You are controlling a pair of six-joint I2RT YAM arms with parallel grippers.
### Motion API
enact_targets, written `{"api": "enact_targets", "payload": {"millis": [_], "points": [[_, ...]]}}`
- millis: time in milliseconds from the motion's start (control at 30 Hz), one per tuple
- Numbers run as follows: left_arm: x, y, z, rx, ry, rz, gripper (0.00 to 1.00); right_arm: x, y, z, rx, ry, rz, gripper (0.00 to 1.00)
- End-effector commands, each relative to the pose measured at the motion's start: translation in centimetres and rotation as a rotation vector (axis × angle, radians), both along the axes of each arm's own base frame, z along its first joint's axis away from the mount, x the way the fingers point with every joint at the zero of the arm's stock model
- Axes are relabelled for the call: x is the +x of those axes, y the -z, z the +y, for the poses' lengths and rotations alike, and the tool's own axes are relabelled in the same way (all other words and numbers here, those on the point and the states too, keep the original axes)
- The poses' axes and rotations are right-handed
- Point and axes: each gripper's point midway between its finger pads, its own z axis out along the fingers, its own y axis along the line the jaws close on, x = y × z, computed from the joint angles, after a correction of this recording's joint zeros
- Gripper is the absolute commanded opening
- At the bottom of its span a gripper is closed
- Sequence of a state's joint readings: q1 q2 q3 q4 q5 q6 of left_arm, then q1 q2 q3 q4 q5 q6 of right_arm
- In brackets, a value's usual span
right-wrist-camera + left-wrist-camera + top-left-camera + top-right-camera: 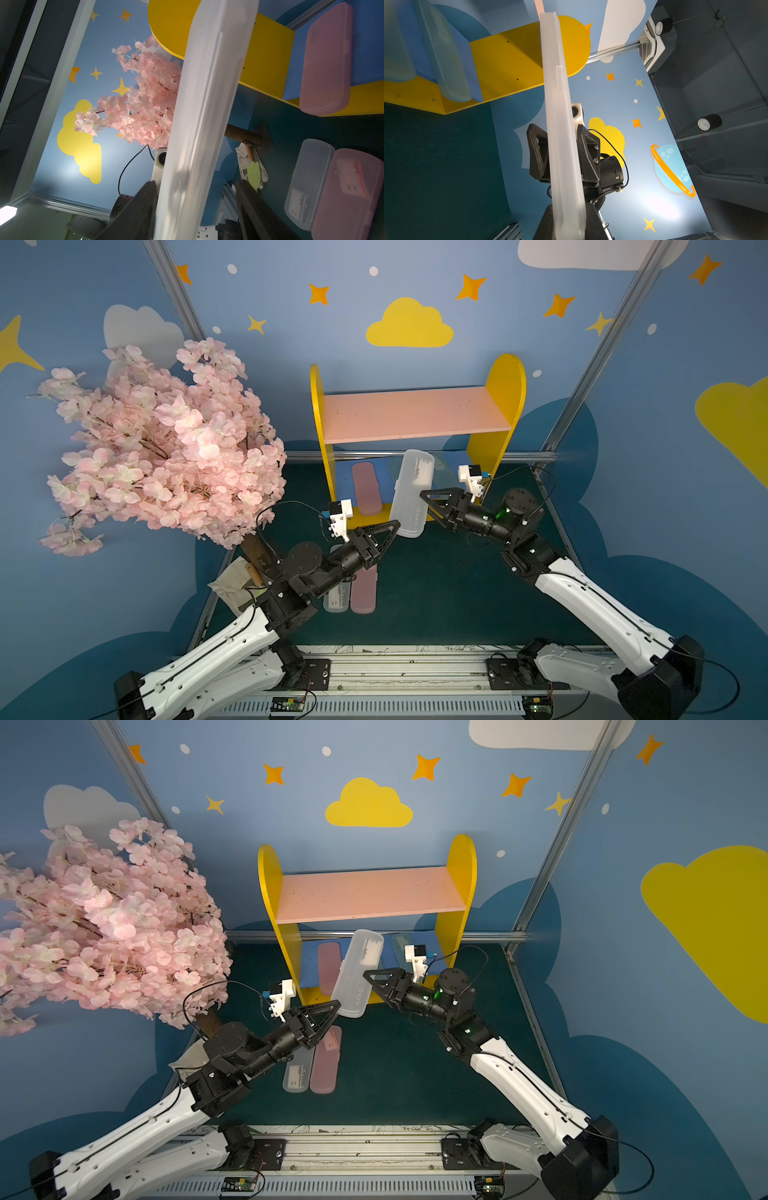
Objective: Remove the pencil cases from the shelf
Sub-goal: Place the pencil case at the center of the board.
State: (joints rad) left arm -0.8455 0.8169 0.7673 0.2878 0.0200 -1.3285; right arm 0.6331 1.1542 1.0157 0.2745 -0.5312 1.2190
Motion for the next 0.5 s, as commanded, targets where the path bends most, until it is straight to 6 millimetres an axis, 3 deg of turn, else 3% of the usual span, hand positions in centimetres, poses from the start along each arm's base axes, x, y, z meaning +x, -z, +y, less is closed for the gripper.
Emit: {"api": "enact_targets", "payload": {"millis": [0,300,400,467], "points": [[-0.69,-1.62,0.19,-0.039,0.017,-0.055,0.03,-0.77,-3.0,0.44,0.067,-0.04,-0.065,0.58],[-0.83,-1.56,-0.02,-0.032,0.03,-0.058,0.03,-0.63,-2.56,0.94,0.086,-0.049,-0.044,0.29],[-0.59,-1.08,0.03,-0.009,0.018,-0.042,0.19,-0.7,-2.41,0.94,0.09,-0.051,-0.036,0.24],[-0.43,-0.7,0.28,0.015,-0.001,-0.034,0.41,-0.7,-2.06,0.96,0.086,-0.052,-0.031,0.23]]}}
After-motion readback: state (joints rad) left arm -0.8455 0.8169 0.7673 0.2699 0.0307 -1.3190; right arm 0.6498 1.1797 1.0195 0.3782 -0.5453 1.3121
